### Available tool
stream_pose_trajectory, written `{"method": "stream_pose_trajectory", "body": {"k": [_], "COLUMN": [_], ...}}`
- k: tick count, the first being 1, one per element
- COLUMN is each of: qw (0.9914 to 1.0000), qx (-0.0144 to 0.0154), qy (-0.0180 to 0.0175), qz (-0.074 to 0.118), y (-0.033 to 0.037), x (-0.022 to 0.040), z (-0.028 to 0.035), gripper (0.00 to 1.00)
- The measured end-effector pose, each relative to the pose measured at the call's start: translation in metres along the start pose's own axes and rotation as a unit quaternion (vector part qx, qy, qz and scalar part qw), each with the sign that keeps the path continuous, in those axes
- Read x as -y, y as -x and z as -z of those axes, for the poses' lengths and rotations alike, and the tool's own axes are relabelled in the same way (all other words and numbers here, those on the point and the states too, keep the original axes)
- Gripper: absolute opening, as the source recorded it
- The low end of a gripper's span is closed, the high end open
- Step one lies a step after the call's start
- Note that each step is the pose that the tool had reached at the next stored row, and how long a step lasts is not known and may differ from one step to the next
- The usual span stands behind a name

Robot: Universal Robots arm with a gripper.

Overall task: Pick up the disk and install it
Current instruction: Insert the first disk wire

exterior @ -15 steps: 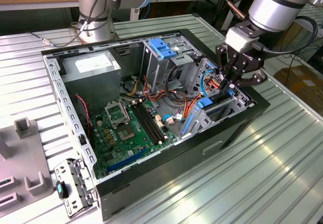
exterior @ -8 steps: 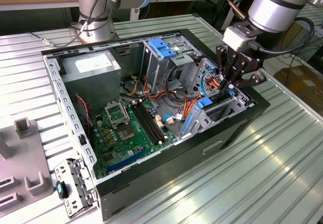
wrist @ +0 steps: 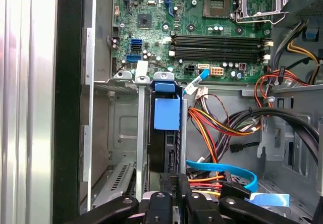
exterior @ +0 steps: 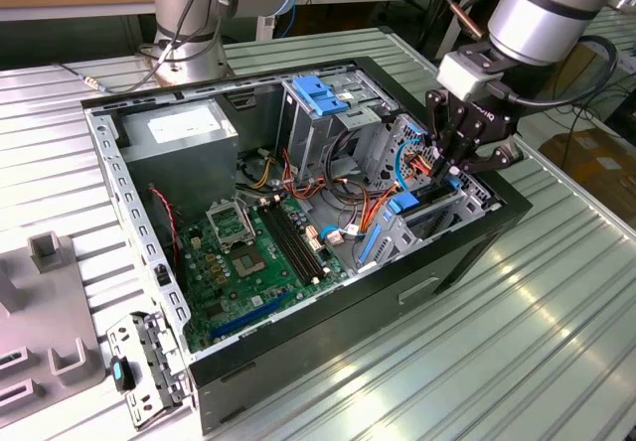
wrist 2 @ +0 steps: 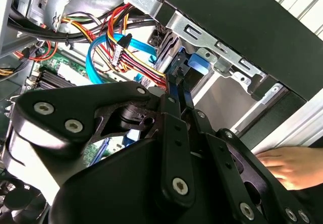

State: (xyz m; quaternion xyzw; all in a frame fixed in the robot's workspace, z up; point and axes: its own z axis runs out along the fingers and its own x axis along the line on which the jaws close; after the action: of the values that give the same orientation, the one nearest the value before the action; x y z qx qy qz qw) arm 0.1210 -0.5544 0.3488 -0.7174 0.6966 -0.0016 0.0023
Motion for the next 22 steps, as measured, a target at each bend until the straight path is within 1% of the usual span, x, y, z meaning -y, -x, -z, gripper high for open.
{"method": "stream_pose_trajectory", "body": {"k": [22], "qw": [1.00000], "qx": [-0.0001], "qy": [0.0000], "qz": [-0.002], "y": [-0.0001], "x": [-0.0006], "z": [-0.0049], "gripper": [0.17]}}
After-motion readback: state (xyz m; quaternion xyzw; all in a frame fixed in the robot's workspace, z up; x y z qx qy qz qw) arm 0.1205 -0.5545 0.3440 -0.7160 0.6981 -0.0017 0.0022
